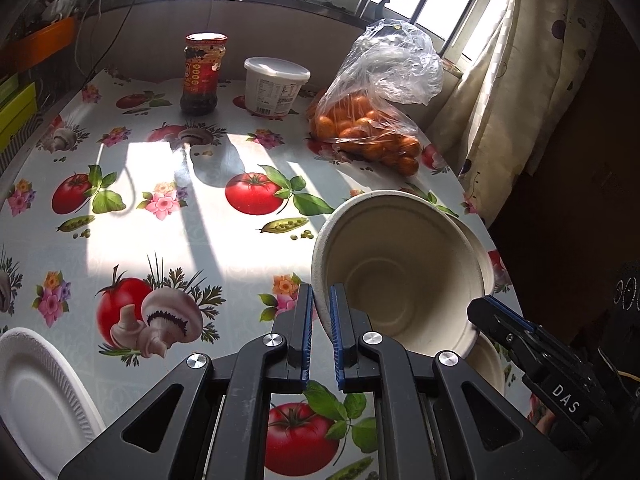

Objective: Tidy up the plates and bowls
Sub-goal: 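Lift and carry the held bowls with both tools toward another beige bowl, then lower the held bowl into a beige bowl with the right tool while the left tool lowers its bowl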

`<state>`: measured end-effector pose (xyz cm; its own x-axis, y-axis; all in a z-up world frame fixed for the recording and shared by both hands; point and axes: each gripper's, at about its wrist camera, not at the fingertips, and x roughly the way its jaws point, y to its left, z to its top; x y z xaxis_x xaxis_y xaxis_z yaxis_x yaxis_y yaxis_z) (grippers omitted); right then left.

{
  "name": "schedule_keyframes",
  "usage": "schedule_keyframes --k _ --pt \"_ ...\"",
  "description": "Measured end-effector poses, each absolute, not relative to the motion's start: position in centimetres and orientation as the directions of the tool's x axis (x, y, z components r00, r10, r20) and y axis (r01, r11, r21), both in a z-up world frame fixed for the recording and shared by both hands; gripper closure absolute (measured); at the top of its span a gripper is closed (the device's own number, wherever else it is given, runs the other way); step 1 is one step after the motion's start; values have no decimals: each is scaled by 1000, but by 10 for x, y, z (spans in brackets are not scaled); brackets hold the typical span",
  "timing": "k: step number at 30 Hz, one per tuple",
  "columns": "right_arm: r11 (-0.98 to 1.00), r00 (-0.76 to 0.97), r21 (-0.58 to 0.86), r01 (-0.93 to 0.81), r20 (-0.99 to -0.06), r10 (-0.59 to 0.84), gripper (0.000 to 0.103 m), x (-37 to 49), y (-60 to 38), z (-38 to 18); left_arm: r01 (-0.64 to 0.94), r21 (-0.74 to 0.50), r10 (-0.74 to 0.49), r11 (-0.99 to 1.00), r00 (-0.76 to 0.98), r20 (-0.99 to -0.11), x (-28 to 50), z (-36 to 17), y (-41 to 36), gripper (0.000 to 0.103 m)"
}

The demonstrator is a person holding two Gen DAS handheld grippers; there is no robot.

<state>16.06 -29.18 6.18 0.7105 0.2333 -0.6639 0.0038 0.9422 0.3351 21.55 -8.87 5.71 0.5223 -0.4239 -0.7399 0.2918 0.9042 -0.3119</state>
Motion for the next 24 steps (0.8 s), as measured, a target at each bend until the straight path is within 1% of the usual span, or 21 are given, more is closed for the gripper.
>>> schedule_keyframes --k 10,24 --pt "940 734 340 9 -641 225 87 134 -294 73 326 -305 -439 895 521 -732 195 65 -93 94" --pt "941 761 333 55 -624 177 87 97 -307 85 393 -304 -478 868 495 -726 169 72 -112 93"
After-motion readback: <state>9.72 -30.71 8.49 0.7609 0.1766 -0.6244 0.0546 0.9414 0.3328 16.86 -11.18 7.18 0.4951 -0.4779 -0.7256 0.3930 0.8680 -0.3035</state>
